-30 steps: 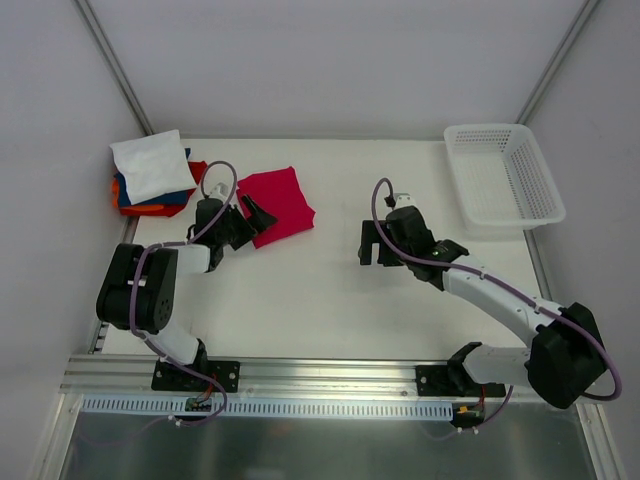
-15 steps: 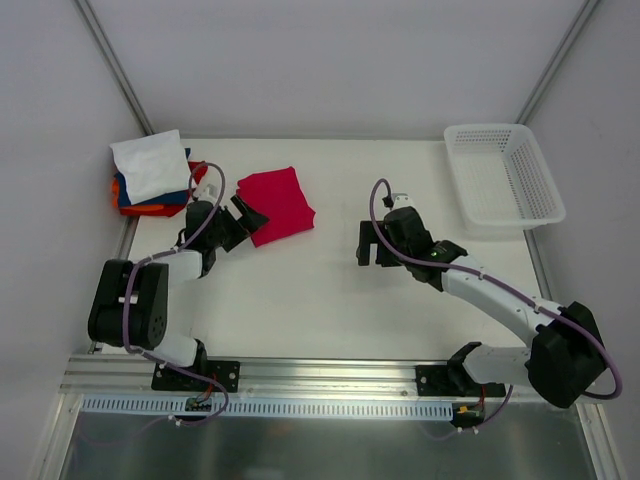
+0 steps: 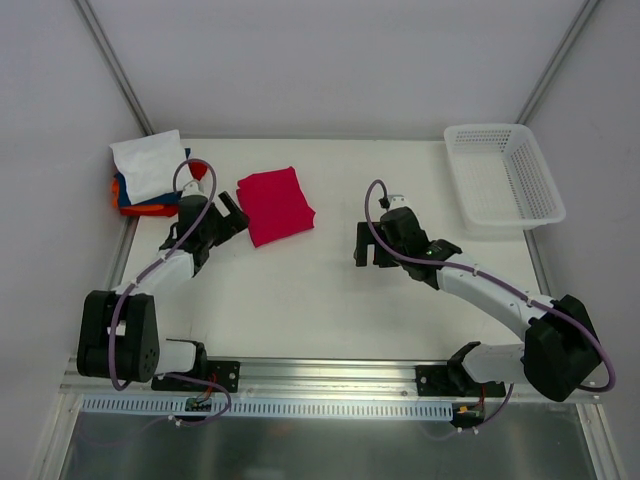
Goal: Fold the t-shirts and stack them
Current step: Fold the tshirt
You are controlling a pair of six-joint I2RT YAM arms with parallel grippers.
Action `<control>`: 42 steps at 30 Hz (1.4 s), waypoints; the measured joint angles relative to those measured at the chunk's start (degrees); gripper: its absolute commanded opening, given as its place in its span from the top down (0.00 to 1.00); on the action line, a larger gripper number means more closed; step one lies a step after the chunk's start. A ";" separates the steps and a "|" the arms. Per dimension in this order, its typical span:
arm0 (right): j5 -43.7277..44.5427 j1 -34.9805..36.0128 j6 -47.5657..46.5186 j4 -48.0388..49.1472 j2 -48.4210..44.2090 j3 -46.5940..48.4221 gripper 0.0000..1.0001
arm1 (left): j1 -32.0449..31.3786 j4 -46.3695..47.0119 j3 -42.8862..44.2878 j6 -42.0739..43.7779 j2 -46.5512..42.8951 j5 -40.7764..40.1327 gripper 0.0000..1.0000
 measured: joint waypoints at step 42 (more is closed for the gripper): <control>0.22 0.02 -0.61 -0.09 -3.69 -0.15 0.01 | 3.76 26.99 13.44 -12.79 36.09 23.89 0.18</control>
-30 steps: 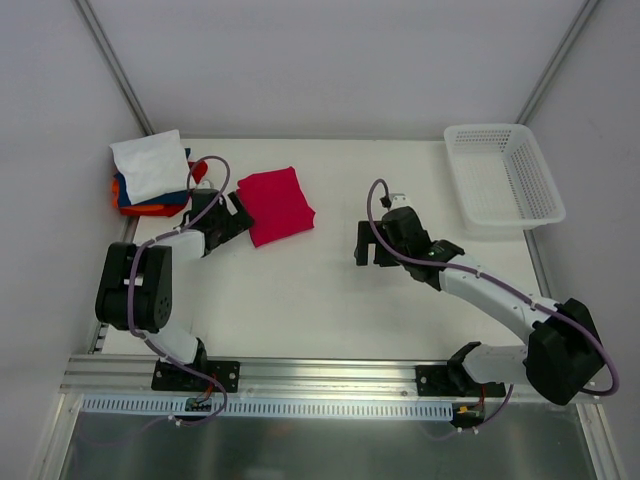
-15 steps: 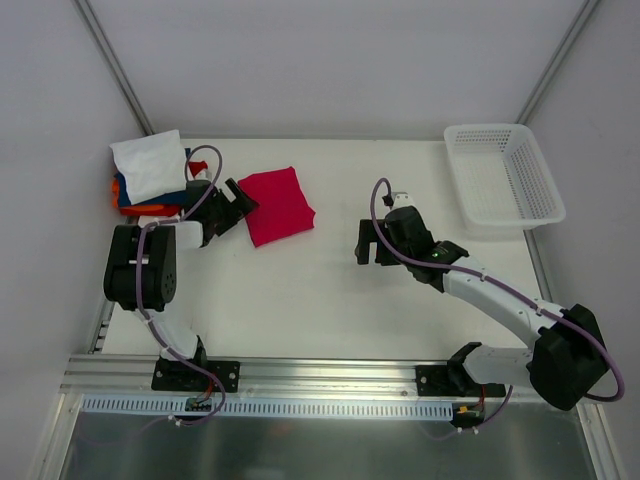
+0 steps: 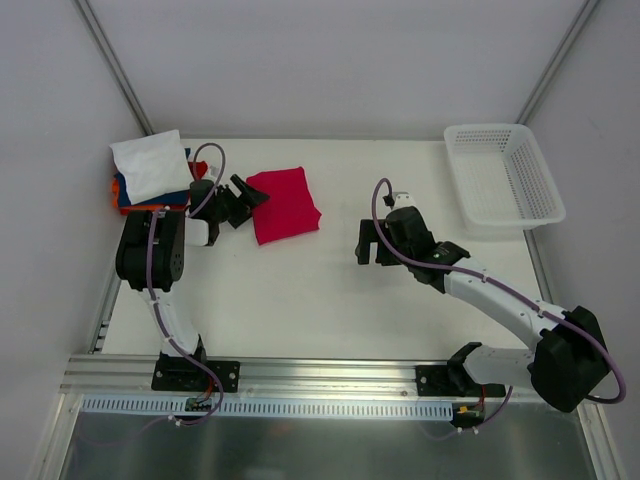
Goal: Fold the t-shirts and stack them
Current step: Fold the tshirt, then neatly place the folded tshirt to the corner
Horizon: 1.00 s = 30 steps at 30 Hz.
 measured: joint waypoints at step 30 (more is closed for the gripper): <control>0.28 -0.02 0.04 0.00 -1.79 -1.01 0.01 | -0.04 -0.98 2.64 -2.67 5.92 7.72 1.00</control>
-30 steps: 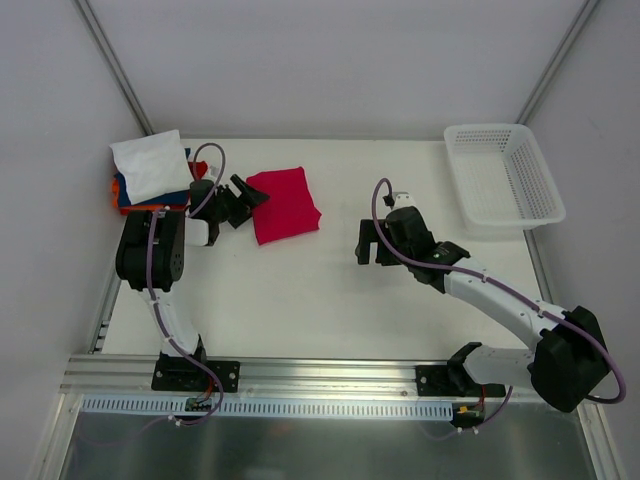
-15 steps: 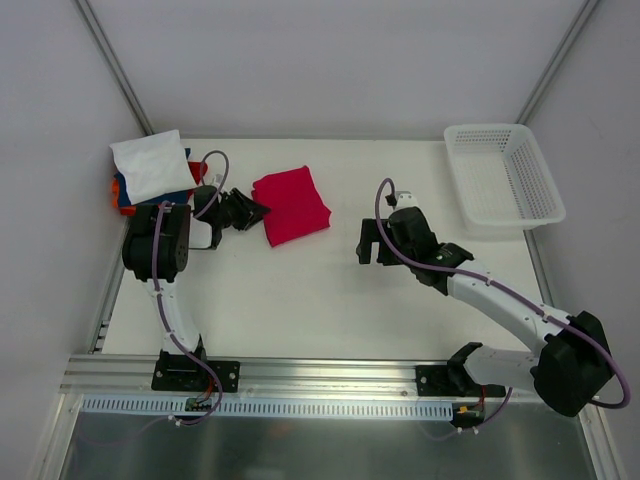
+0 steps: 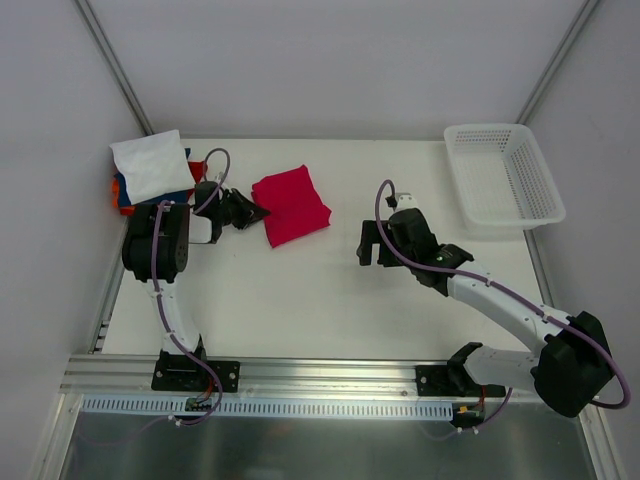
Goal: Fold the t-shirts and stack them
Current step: Neatly place the folded tshirt to the corner
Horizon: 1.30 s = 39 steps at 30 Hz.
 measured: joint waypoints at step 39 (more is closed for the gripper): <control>-4.15 -5.46 -0.63 3.13 -1.20 -2.75 0.01 | 7.85 -56.78 54.80 32.17 -3.26 -11.72 1.00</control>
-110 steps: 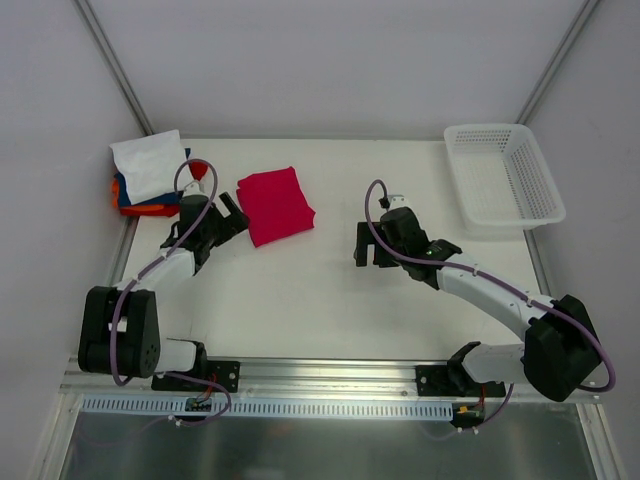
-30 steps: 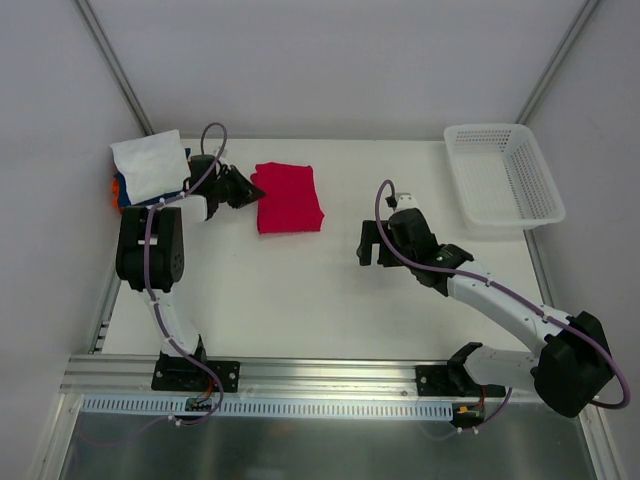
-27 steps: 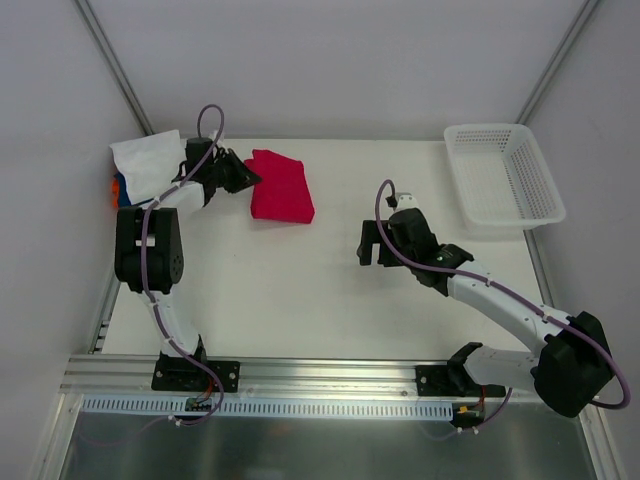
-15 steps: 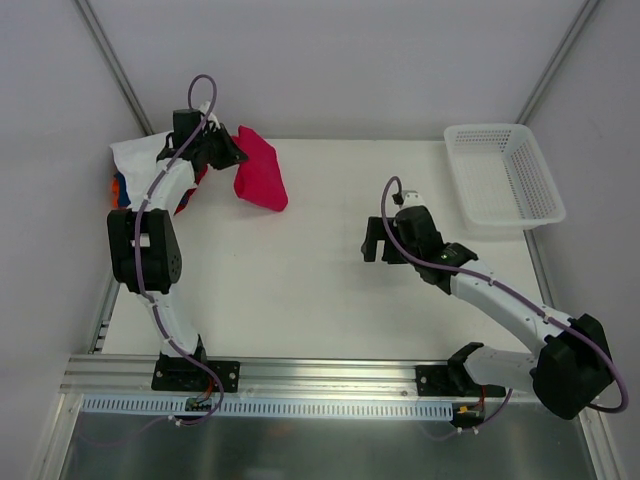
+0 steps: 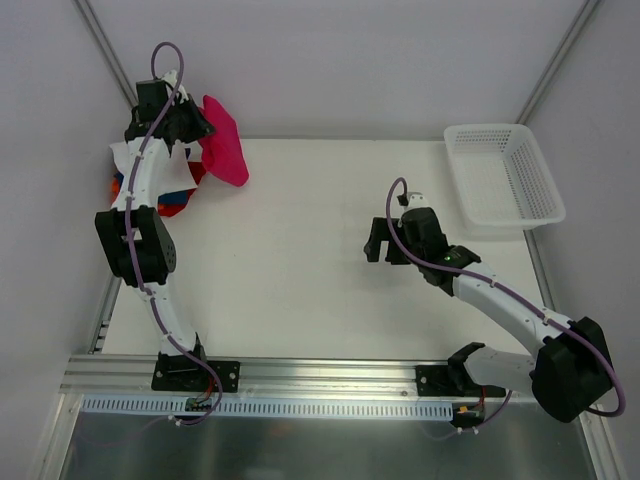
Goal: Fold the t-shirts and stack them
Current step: Neatly place the folded tshirt to the corner
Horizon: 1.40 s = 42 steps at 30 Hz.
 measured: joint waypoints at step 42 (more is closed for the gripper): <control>-6.64 -3.69 -0.11 4.20 3.50 -1.18 0.01 | 7.85 -10.38 11.87 14.49 3.43 -27.15 1.00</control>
